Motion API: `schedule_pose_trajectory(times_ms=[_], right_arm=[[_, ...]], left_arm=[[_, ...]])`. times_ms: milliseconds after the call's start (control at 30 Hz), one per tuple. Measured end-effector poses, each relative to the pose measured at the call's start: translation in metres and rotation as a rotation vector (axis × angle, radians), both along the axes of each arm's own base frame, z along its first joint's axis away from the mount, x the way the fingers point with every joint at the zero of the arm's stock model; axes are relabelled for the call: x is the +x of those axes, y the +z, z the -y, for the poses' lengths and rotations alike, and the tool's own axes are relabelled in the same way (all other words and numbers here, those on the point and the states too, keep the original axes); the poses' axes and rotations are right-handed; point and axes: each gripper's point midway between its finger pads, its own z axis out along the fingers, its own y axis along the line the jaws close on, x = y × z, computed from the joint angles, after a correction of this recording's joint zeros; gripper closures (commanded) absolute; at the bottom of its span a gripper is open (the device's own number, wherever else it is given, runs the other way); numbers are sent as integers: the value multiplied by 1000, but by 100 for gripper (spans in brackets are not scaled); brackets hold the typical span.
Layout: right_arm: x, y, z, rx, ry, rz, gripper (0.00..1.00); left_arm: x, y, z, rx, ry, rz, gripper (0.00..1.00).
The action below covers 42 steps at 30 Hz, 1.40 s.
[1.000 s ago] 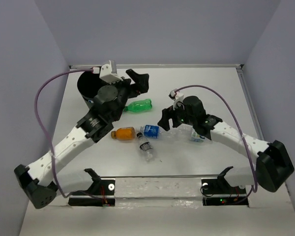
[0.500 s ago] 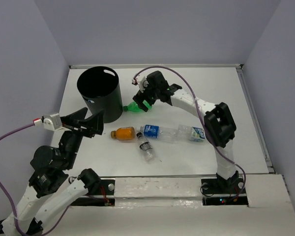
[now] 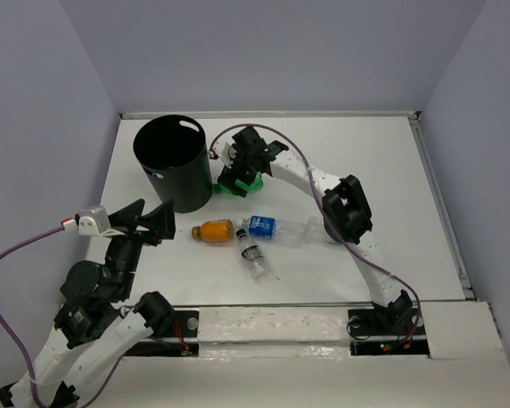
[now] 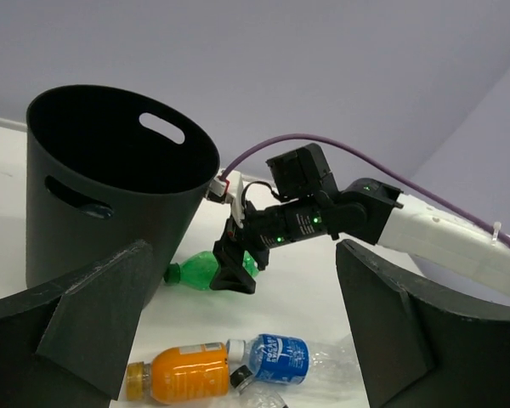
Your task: Put the plastic bottles in the bin
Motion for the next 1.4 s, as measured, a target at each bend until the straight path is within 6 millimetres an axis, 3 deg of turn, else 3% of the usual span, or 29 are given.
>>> schedule_pose_trajectory(times_ms=[67,133,167,200,300,500,600,700,800,900,1033,1133,1233,1333,1400], right_arm=[[-2,-5,-2,-1,11,-10,11],[-2,-8,-2,-3,12,-15,30],[0,-11,-3,2,12,-8,47],[1,-12,-4,6,9,-4,48],[9,-10,-8,38,-9,23,61],[16,-7,5,83,-83,71,64],[12,-3,20,77,-118,76,66],[1,14,42,65,-150,89,68],[-5,48,57,95,-184,139,69],[-12,102,65,181,-210,197,70],[-20,187,54,398,-213,282,70],[-27,252,34,582,-194,336,70],[-35,311,-4,784,-139,356,70],[-43,346,-49,946,-77,349,70],[-46,359,-74,1026,-49,341,70]], left_arm=[[-2,2,-5,-15,15,9,1],[-3,3,-9,-24,27,13,1],[-3,3,-10,-25,32,12,1],[-3,3,-11,-25,35,11,1],[-2,1,-11,-23,42,6,1],[-1,-2,-13,-19,52,-1,1],[-1,-2,-13,-19,55,-3,1],[-1,-2,-13,-21,56,-4,1],[-1,-3,-14,-22,60,-6,1],[-1,-3,-16,-27,68,-9,1],[0,-5,-19,-34,89,-17,1],[1,-6,-22,-36,107,-25,1],[2,-7,-27,-39,131,-28,1],[2,-7,-29,-42,145,-30,1],[2,-8,-30,-42,151,-31,1]])
